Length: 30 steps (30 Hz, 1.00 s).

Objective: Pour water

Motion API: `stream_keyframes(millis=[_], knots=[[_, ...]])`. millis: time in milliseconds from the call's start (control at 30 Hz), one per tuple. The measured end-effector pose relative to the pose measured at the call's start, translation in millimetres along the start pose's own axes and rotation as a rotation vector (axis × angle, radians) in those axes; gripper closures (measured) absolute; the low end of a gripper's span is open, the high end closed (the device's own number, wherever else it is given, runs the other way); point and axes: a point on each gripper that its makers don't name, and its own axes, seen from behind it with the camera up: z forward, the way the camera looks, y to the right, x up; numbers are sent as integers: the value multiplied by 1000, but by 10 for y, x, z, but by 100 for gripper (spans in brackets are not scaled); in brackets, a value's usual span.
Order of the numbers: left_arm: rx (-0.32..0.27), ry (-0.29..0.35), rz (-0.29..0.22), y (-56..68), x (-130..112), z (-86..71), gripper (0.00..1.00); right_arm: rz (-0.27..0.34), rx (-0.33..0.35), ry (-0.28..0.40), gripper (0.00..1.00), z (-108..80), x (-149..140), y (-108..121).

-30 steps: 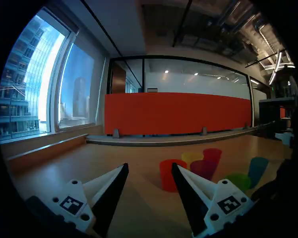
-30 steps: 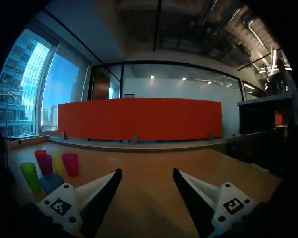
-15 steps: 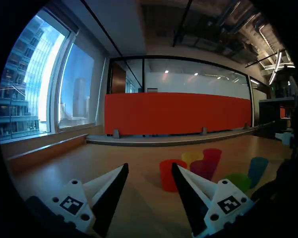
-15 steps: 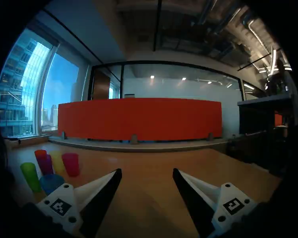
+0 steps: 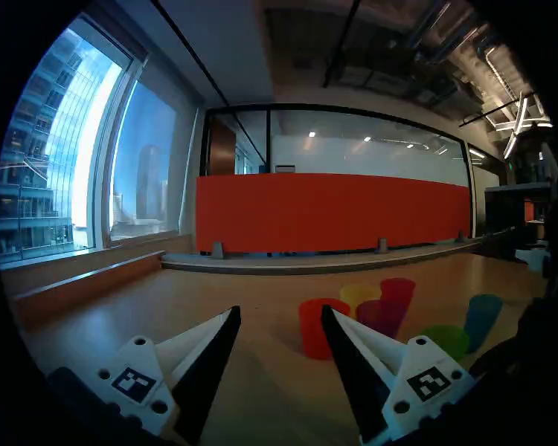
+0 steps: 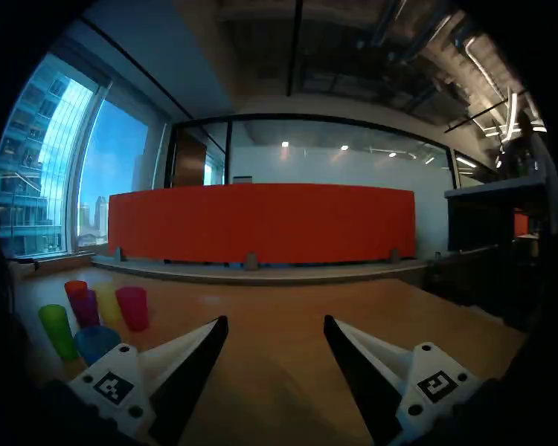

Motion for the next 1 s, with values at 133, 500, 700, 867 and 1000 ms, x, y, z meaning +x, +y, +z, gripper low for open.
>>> stream_keyframes(millis=[133, 500, 700, 867, 1000], knots=[[0, 0, 0, -1, 1, 3, 21, 0, 0, 0, 1, -7, -6, -1], [0, -1, 0, -3, 8, -7, 20, 0, 0, 0, 1, -6, -11, 4], [0, 0, 0, -5, 18, -1, 20, 0, 0, 0, 1, 0, -13, 6], [-1, -1, 0, -8, 28, 1, 20, 0, 0, 0, 1, -2, -12, 4], [-1, -1, 0, -9, 37, -2, 21, 0, 0, 0, 1, -1, -11, 3]])
